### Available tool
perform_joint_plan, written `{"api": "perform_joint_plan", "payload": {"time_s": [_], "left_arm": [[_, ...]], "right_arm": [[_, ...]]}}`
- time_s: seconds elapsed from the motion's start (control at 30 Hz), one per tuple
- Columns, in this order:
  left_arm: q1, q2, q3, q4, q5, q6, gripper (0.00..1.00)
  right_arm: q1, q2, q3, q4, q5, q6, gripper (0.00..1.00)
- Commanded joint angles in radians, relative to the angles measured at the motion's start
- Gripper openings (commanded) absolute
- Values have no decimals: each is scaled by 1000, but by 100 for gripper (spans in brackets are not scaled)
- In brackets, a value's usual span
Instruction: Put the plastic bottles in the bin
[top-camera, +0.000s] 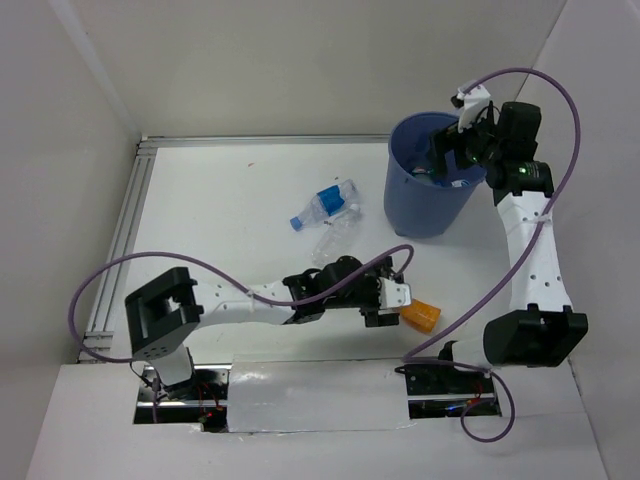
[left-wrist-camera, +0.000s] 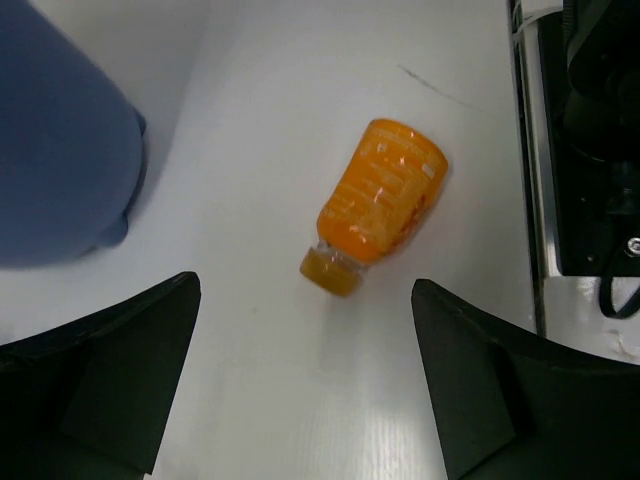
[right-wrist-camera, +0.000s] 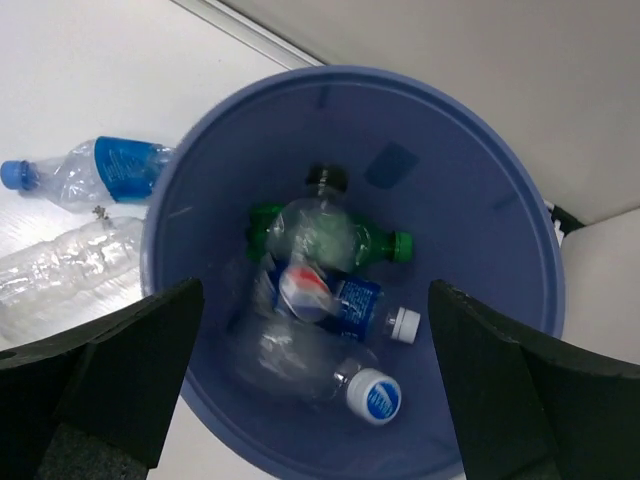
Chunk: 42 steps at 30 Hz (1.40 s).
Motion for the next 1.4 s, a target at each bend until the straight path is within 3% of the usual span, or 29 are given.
{"api": "perform_joint_plan", "payload": {"time_s": [0.0, 0.27, 0.53, 0.73, 0.77, 0.83, 0.87, 0.9, 0.93, 1.03, 1.2, 1.27, 1.3, 1.37], "left_arm": [[-6, 93, 94, 107, 117, 159, 99], [-6, 300, 197, 69, 313, 352, 99], [3, 484, 303, 181, 263, 370, 99], [4, 576, 397, 149, 263, 359, 99], [4, 587, 407, 121, 272, 350, 97], [-6, 587, 417, 104, 263, 360, 80], [-6, 587, 417, 60, 263, 351, 70], [-6, 572, 417, 48, 263, 337, 47], [-6, 561, 417, 29, 263, 327, 39], [-6, 486, 375, -69, 263, 287, 26], [80, 293, 270, -155, 298, 89, 16], [143, 175, 214, -155, 298, 12, 16], [166, 139, 214, -164, 298, -46, 15], [227, 67, 229, -190, 298, -89, 13]], "right_arm": [[-67, -18, 48, -20, -85, 54, 100], [-224, -99, -55, -53, -197, 63, 100], [-337, -154, -165, -84, -279, 74, 100], [-338, -216, -234, -95, -279, 65, 100], [-347, -216, -245, -95, -288, 65, 100], [-347, -227, -256, -95, -297, 74, 100], [-347, -237, -268, -95, -297, 74, 100], [-347, -248, -268, -95, -297, 74, 100], [-347, -248, -279, -95, -297, 83, 100], [-365, -259, -291, -70, -297, 93, 100], [-429, -279, -337, 60, -201, 252, 100], [-451, -279, -337, 85, -240, 275, 84], [-463, -279, -337, 95, -277, 284, 70], [-509, -268, -337, 106, -343, 303, 33]]}}
